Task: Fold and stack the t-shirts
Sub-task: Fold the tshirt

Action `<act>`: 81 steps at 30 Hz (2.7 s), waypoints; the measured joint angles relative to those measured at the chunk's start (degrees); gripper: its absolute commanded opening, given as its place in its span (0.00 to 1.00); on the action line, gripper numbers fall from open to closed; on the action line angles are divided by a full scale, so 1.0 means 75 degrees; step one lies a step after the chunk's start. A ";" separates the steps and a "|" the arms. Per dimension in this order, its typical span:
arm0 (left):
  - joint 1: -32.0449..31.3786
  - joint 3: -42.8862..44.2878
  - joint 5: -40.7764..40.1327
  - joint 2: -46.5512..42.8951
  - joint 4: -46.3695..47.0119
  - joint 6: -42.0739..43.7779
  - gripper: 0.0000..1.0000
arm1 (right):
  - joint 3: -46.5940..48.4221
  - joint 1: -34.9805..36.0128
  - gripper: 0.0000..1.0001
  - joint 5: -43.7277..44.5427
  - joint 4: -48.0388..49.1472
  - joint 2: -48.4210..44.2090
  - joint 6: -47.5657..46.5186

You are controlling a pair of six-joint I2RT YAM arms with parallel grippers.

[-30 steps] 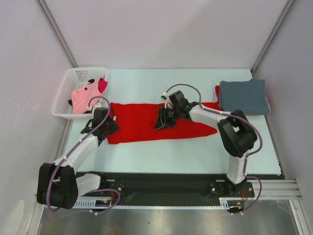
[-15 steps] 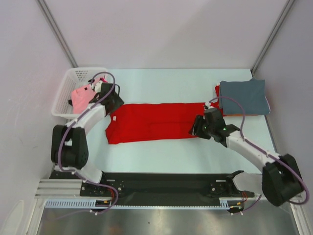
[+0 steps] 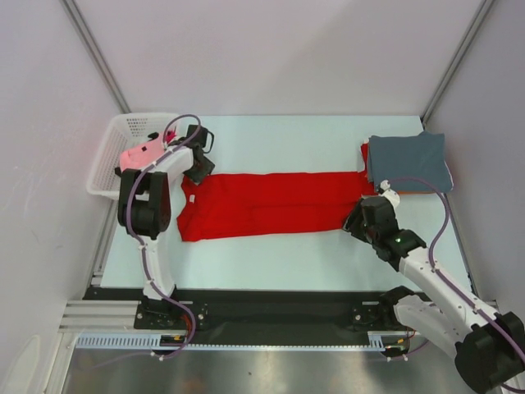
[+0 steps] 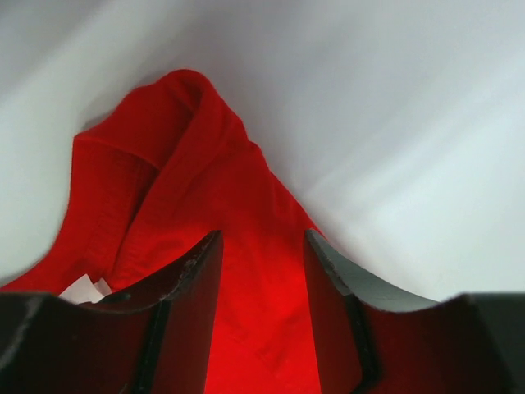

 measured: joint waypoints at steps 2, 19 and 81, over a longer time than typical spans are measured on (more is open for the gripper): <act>0.0052 0.0146 0.0017 0.0172 -0.0192 -0.0239 0.46 | -0.0041 -0.0052 0.56 0.0149 -0.0085 -0.0201 0.0047; 0.0335 0.0574 0.0414 0.0600 -0.0425 -0.0758 0.00 | -0.0356 -0.1201 0.42 0.0659 0.0294 0.0924 0.0726; -0.0726 0.5782 0.0256 0.3847 -0.0128 0.0723 0.00 | -0.0644 0.2626 0.00 0.0187 0.0216 0.1827 0.2419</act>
